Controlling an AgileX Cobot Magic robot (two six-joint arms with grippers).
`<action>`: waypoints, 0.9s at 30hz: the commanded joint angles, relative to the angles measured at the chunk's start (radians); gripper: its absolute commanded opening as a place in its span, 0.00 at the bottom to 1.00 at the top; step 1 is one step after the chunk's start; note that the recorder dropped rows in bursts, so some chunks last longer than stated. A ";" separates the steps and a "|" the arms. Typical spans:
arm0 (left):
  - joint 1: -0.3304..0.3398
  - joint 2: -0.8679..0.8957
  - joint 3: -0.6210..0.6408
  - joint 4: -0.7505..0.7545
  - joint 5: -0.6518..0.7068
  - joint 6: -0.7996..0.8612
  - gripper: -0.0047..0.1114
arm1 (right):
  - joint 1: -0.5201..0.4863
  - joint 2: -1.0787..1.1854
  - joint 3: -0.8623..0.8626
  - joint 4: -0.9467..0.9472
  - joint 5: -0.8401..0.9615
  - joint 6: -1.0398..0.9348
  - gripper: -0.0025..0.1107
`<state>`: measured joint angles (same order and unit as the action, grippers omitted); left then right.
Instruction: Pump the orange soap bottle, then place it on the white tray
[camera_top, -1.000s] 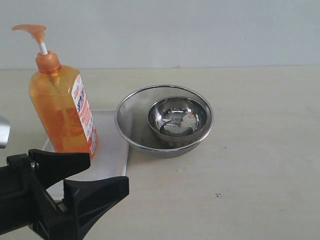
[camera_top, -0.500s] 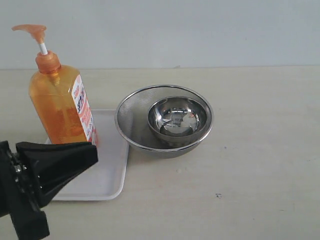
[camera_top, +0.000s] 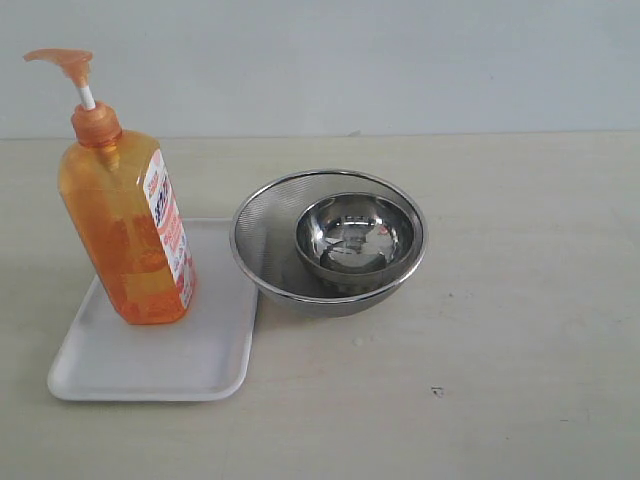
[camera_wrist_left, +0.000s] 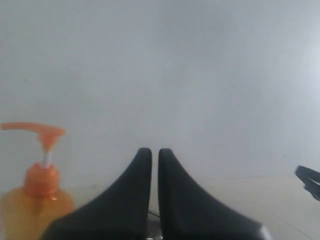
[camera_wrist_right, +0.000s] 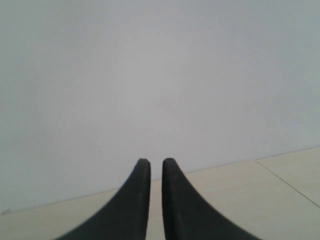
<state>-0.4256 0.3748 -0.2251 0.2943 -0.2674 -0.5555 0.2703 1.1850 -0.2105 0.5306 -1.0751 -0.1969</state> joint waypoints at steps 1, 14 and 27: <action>0.110 -0.165 0.032 -0.007 0.188 -0.012 0.08 | -0.003 -0.006 0.002 -0.003 -0.008 -0.002 0.08; 0.273 -0.375 0.219 -0.026 0.047 -0.230 0.08 | -0.003 -0.006 0.002 -0.003 -0.008 -0.002 0.08; 0.296 -0.375 0.225 0.136 0.047 -0.312 0.08 | -0.003 -0.006 0.002 -0.003 -0.008 -0.002 0.08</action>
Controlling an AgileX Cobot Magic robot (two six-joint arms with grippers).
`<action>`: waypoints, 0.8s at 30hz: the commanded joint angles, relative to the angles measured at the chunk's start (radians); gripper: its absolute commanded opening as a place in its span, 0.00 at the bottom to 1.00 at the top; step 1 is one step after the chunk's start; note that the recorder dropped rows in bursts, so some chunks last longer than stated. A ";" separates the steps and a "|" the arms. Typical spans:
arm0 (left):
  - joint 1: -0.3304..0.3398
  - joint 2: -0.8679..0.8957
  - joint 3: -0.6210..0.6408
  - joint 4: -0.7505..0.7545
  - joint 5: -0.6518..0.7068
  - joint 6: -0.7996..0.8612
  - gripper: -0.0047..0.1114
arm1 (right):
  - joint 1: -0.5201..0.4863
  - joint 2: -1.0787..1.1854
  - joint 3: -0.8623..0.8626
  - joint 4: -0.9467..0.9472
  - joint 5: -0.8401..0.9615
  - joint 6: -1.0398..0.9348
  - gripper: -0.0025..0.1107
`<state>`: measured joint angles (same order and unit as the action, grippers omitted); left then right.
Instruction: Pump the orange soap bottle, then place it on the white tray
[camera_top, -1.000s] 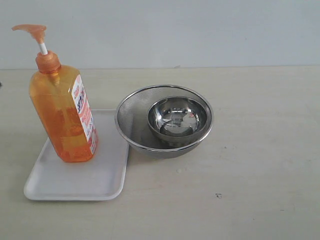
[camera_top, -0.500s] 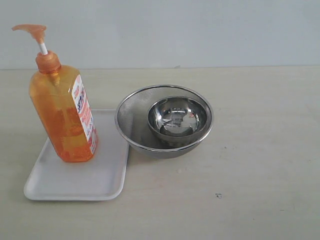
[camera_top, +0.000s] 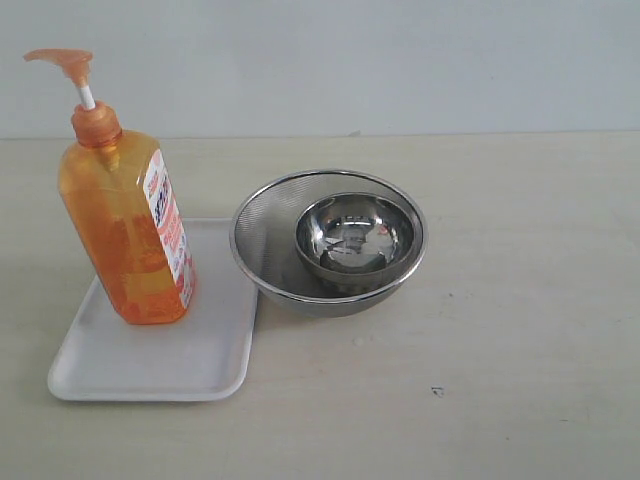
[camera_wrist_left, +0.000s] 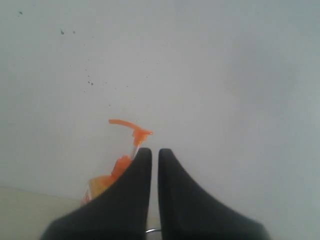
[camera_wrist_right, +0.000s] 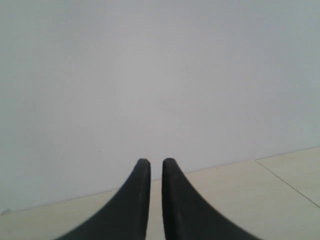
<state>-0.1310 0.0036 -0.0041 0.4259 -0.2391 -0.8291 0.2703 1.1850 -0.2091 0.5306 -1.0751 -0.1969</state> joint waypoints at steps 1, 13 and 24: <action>0.002 -0.004 0.004 0.004 0.019 -0.051 0.08 | -0.003 -0.006 0.000 -0.003 -0.008 -0.002 0.08; 0.002 -0.004 0.004 -0.023 0.023 -0.222 0.08 | -0.003 -0.006 0.000 -0.003 -0.008 -0.002 0.08; 0.002 -0.004 0.004 -0.522 0.246 0.824 0.08 | -0.003 -0.006 0.000 -0.003 -0.008 -0.002 0.08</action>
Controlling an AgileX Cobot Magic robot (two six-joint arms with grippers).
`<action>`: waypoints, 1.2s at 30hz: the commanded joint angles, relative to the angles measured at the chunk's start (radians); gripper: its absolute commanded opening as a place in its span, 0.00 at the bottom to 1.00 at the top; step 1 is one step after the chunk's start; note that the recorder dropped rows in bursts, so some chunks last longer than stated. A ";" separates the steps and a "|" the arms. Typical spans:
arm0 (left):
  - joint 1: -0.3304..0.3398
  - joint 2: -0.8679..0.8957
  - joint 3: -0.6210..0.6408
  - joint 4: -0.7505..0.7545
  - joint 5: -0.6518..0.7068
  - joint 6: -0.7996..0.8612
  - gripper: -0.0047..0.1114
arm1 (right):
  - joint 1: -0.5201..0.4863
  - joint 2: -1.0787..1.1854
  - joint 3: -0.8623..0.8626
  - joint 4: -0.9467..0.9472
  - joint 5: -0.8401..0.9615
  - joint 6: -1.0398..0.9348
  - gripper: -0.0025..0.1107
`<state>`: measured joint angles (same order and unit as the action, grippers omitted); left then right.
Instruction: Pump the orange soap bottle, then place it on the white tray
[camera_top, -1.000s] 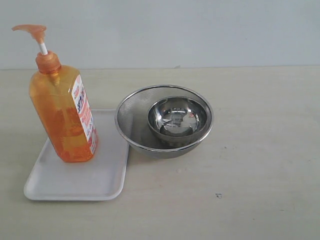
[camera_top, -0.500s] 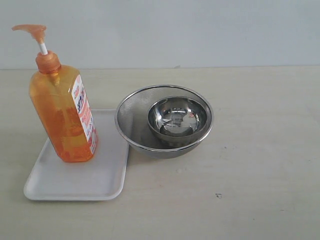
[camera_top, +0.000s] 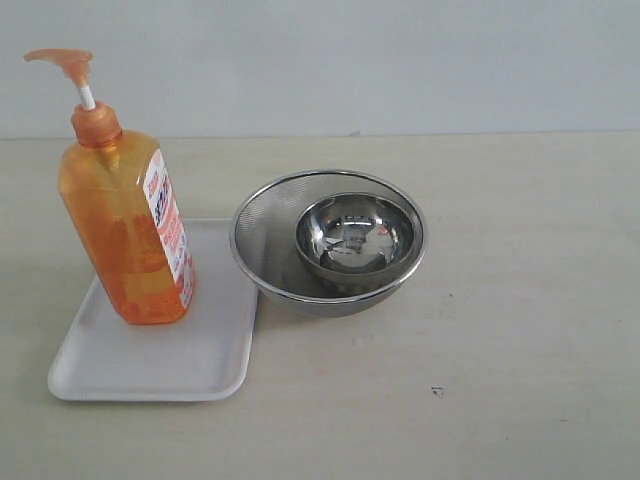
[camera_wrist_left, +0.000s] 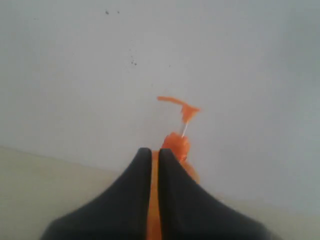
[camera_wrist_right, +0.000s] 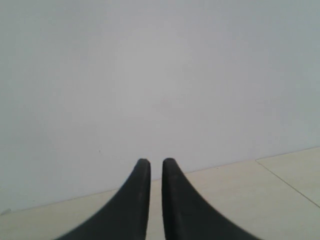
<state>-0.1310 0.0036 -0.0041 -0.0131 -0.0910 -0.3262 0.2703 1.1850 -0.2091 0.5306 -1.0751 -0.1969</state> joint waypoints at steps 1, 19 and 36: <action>0.004 -0.004 0.004 -0.078 0.118 0.354 0.08 | -0.003 -0.006 0.000 -0.003 -0.008 -0.002 0.08; 0.063 -0.004 0.004 -0.035 0.407 0.338 0.08 | -0.003 -0.006 0.000 -0.003 -0.008 -0.002 0.08; 0.100 -0.004 0.004 -0.035 0.433 0.338 0.08 | -0.003 -0.006 0.000 -0.003 -0.008 -0.002 0.08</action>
